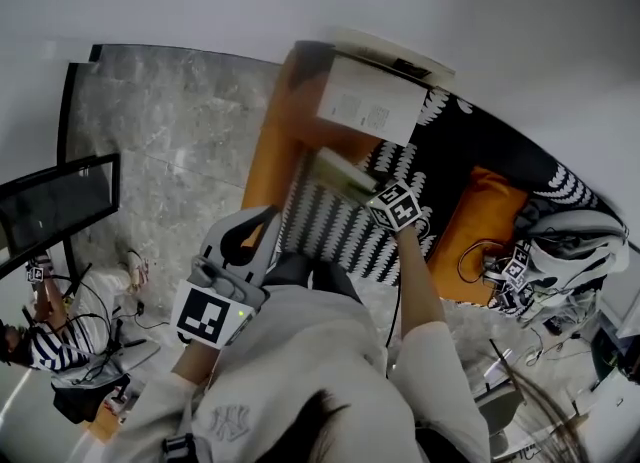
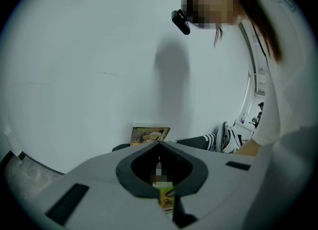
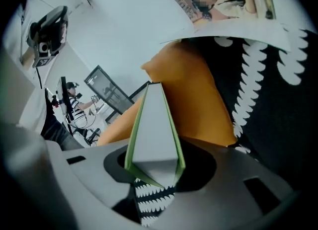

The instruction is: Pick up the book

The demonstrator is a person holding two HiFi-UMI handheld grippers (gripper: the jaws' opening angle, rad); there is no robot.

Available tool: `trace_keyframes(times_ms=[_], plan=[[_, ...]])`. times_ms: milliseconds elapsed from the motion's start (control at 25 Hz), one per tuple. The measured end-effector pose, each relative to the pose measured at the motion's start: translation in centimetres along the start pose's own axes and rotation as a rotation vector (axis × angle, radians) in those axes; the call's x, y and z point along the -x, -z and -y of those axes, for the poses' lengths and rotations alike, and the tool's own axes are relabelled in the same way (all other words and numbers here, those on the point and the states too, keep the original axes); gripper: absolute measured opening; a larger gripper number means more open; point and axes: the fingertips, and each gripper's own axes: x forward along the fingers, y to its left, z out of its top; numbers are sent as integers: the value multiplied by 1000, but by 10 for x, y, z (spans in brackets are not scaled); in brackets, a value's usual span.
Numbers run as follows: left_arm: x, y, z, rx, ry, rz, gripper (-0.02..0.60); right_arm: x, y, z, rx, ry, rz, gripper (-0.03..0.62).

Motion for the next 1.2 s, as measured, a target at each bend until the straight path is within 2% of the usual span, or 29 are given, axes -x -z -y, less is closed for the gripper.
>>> trace_keyframes(times_ms=[240,360,720,800,1200], plan=[[12,-3,8,-11,4,29,9,17,-4,-5,-106,26,74,158],[21,-6,8,-9,-7,56,9,31,-5,-6,-205,46,138,158],[46,-14,7,24,-26,116,9,100,-14,-16,-585,95,494,158],[49,-18,9,25,-20,139,9,121,-16,-21,-638,105,579,158],[63,-34,27,10,32,228,9,233,-46,-77,-563,265,858,155]])
